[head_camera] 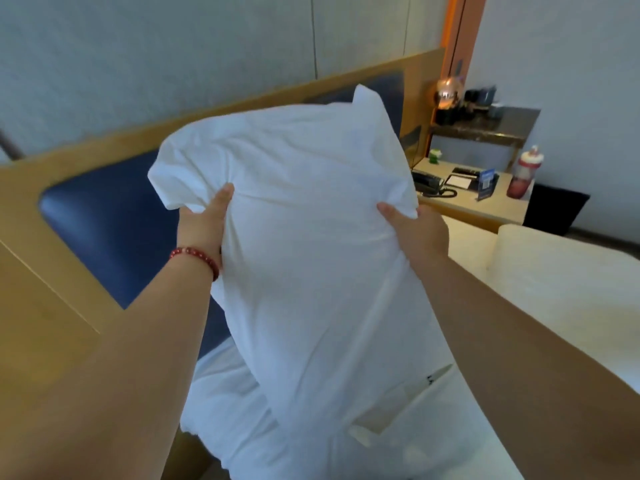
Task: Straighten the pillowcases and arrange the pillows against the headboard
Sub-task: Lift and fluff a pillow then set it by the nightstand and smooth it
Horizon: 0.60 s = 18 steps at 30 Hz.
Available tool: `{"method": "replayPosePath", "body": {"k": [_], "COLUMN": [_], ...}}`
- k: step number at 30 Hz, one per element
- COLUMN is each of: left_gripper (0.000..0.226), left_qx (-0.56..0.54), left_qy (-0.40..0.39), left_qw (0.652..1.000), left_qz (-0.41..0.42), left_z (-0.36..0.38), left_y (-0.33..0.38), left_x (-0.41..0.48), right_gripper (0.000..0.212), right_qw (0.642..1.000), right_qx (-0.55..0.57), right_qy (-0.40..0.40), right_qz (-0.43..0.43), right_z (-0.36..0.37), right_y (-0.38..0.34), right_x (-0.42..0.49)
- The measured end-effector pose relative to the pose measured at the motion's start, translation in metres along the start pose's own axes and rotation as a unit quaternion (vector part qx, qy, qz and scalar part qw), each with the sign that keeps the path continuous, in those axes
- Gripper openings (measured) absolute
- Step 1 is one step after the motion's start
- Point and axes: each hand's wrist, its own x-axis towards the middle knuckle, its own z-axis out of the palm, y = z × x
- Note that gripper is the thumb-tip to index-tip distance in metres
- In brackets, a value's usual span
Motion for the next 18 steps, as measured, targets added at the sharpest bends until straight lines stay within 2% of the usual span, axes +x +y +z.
{"method": "replayPosePath", "body": {"k": [3, 7, 8, 11, 14, 18], "left_gripper": [0.111, 0.122, 0.123, 0.109, 0.099, 0.098], "left_qx": [0.040, 0.051, 0.050, 0.051, 0.046, 0.021], "left_qy": [-0.028, -0.081, -0.089, -0.062, -0.030, -0.039], "left_qw": [0.996, 0.989, 0.989, 0.994, 0.998, 0.999], "left_qz": [-0.072, -0.110, -0.107, -0.073, -0.044, -0.027], "left_z": [-0.011, -0.023, -0.024, -0.021, -0.007, 0.008], "left_y": [-0.021, -0.045, -0.046, -0.045, -0.039, -0.033], "left_x": [-0.002, -0.008, -0.009, -0.013, -0.030, -0.057], "right_gripper": [0.082, 0.089, 0.090, 0.090, 0.092, 0.098], "right_qw": [0.998, 0.995, 0.994, 0.993, 0.990, 0.977], "right_qx": [-0.023, -0.047, -0.049, -0.082, -0.116, -0.101], "right_qy": [-0.030, -0.064, -0.068, -0.070, -0.075, -0.154], "right_qz": [0.043, 0.066, 0.065, 0.056, -0.003, -0.112], "right_z": [0.002, 0.002, 0.002, 0.006, 0.023, 0.052], "right_y": [0.019, 0.027, 0.026, 0.026, 0.021, -0.009], "right_x": [-0.012, -0.013, -0.012, -0.015, -0.045, -0.110]}}
